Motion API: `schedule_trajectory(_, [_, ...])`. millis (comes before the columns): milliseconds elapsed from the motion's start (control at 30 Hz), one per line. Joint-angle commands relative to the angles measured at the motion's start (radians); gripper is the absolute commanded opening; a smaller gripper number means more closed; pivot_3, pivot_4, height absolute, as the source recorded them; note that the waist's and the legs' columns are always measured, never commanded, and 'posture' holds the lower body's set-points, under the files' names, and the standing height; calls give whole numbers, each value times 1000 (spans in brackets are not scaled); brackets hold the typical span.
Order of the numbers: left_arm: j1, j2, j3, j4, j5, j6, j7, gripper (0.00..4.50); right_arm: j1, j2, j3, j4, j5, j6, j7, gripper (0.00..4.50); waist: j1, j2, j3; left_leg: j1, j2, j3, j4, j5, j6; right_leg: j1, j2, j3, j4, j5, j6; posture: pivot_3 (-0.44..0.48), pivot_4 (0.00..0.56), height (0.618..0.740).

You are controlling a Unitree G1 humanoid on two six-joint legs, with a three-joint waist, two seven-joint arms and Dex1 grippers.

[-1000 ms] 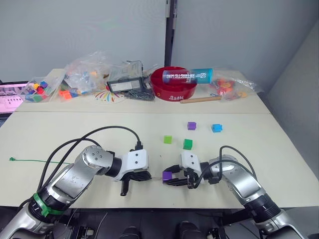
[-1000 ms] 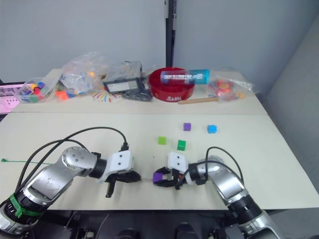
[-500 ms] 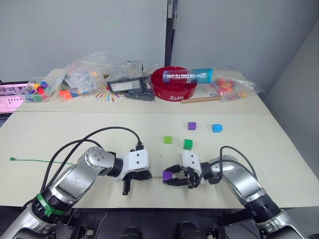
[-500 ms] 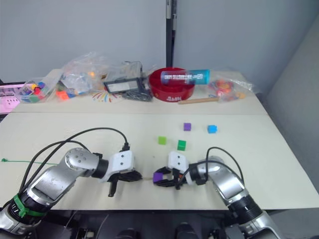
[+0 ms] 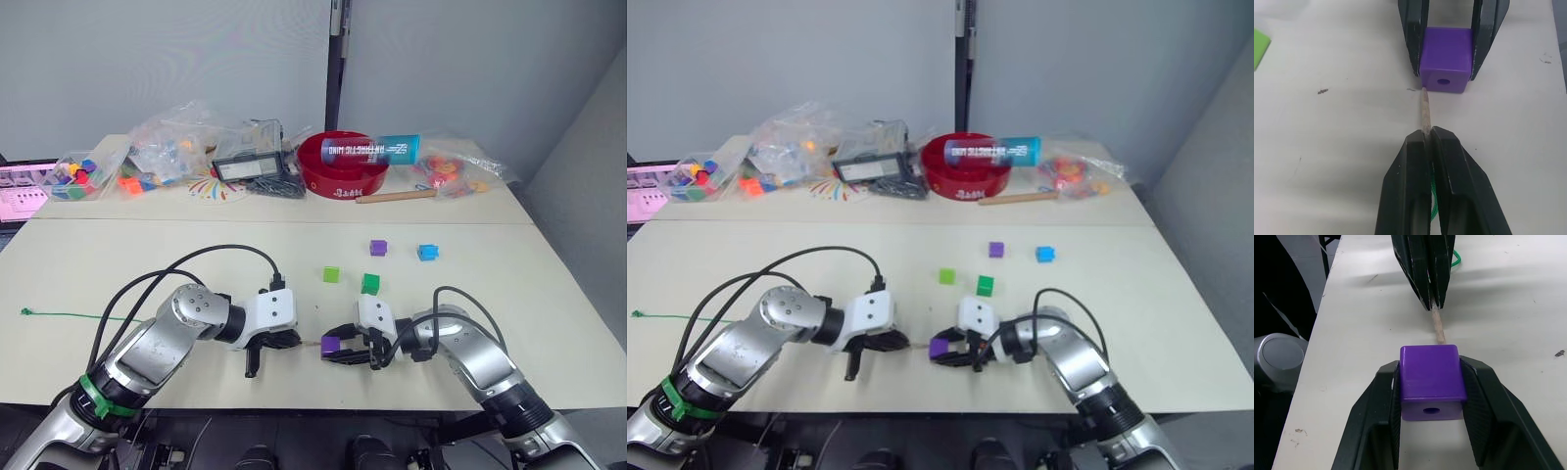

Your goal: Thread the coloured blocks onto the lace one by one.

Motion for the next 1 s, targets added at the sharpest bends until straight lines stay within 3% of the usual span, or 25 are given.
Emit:
schedule_trajectory(33, [-29, -21, -3, -56, -44, -10, -26, 0, -4, 7, -18, 40, -34, 41, -66, 1181, -1, 0, 0, 0, 0, 0, 0, 0, 0, 0, 0, 0, 0, 0, 0, 0, 150, 731])
schedule_trajectory(500, [-16, -9, 25, -79, -58, 11, -16, 0, 9, 1, -11, 60, -46, 26, -66, 1181, -6, -1, -1, 2, 0, 0, 0, 0, 0, 1, 0, 0, 1, 0, 0, 0, 150, 731])
schedule_trajectory(767, [83, 66, 75, -25, -49, -72, -8, 0, 38, -34, -57, 99, -18, -25, -50, 1181, -3, -1, -1, 2, 0, 0, 0, 0, 0, 1, 0, 0, 0, 0, 0, 0, 150, 731])
schedule_trajectory(1000, [163, 19, 105, 54, -62, -178, 17, 0, 86, -83, -82, 43, 4, -1, -59, 1181, 26, 0, -1, 2, -1, 0, 0, 0, 0, 2, -2, 0, -2, 0, 1, 0, 150, 731])
